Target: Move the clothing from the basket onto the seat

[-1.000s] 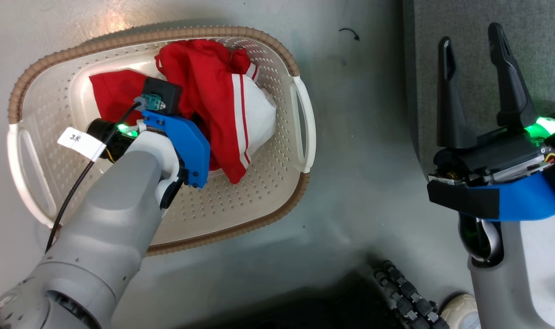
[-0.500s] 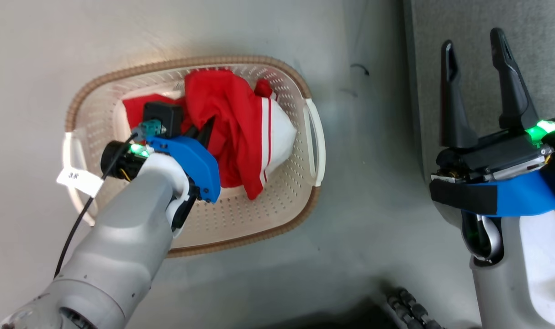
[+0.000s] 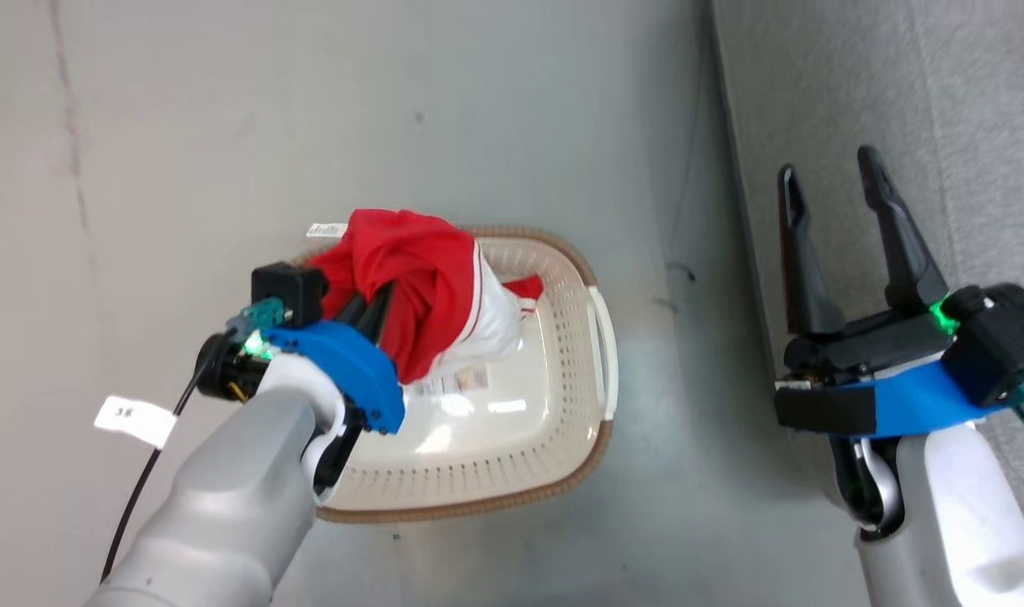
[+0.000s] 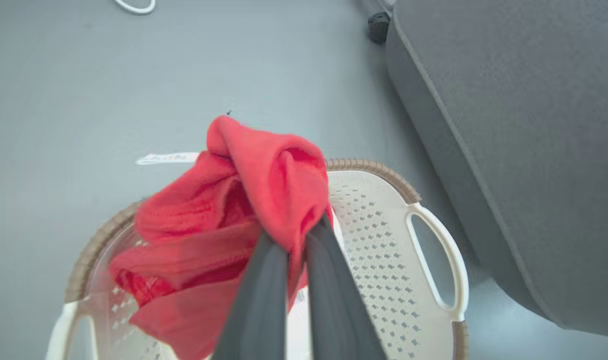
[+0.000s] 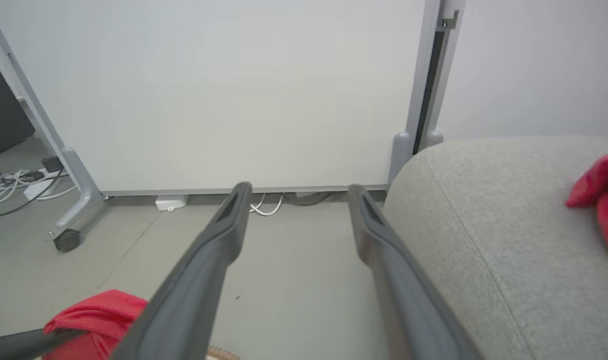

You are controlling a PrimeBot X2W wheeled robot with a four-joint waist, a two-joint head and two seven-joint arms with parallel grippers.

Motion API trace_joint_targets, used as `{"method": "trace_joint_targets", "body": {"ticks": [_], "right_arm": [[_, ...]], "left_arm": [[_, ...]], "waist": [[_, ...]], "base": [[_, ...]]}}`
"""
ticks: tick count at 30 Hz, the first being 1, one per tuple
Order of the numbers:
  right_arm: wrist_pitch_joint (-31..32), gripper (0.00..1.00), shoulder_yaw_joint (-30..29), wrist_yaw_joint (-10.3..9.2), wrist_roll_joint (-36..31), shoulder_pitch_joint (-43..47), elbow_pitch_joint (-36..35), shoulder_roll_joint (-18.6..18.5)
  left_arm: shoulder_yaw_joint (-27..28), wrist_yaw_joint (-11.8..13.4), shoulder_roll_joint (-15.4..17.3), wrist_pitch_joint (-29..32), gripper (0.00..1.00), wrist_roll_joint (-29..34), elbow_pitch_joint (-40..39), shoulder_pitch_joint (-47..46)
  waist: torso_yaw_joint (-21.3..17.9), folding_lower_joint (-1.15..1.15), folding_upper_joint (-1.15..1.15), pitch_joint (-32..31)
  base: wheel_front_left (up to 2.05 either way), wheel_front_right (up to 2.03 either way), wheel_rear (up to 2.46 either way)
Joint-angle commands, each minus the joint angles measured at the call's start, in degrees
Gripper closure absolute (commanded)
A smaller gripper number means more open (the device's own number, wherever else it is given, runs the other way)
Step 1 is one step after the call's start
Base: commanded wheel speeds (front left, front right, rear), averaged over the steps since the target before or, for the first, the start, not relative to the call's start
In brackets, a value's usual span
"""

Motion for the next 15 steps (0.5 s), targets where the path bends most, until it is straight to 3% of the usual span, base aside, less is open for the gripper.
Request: {"method": "trace_joint_targets", "body": {"ticks": [1,15], "right_arm": [[-0.04,0.00,-0.10,0.03,0.32,1.19,0.38,-0.36],[-0.04,0.00,-0.24,0.03,1.65,8.72,4.20,-0.47]], "left_arm": [[1.11,-0.04,0.45,-0.25,1.00,1.08,-0.77,1.61],[17.20,-0.01,1.50,-0.27,1.00,19.75,-14.48,14.01]], "waist": [[1.73,0.01,0.00,-5.97],[3.49,0.01,0.00,-24.11]], "base": [[0.00,0.00,0.00],[0.00,0.00,0.00]]}}
